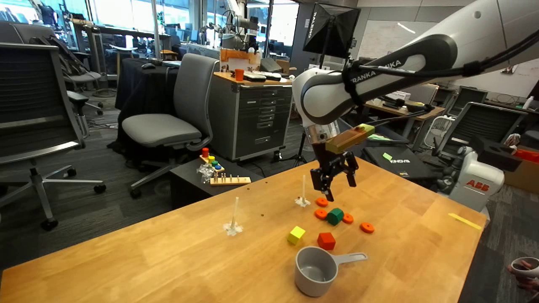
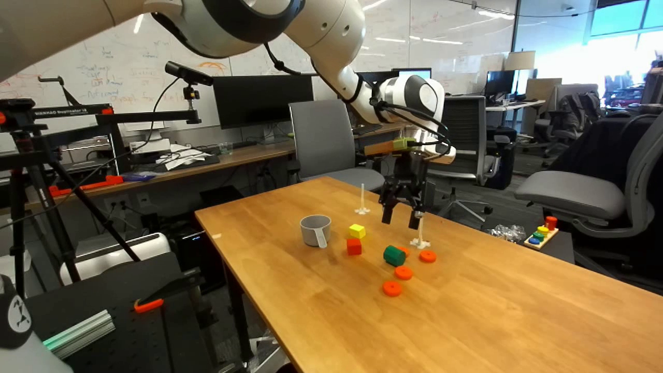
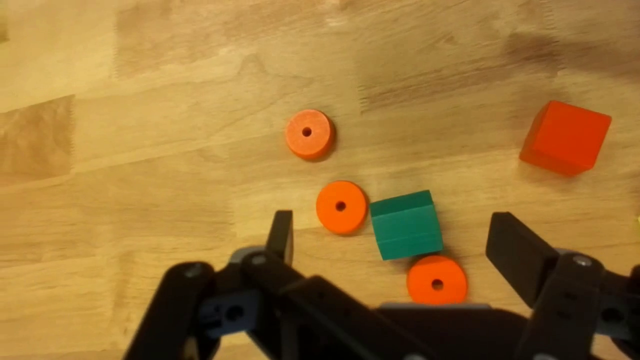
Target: Place the green block, yellow block and then the orange block in the grey measuring cup
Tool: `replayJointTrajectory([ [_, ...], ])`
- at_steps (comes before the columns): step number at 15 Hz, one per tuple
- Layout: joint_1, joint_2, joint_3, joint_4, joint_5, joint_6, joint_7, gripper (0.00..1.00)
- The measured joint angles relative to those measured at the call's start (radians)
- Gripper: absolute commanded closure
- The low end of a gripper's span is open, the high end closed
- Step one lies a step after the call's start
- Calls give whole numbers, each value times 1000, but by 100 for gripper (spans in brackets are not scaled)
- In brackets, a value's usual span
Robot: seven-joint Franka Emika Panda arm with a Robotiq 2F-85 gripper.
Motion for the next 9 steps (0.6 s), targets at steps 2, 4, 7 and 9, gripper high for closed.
replayJointTrajectory([
  [2,-2,14,-6,7,0,-4,0,0],
  [4,-1,31,-6,16,3,-9,0,0],
  [7,0,53,-5,32,20,-23,0,0],
  [9,-1,55,-5,31,20,-22,0,0],
])
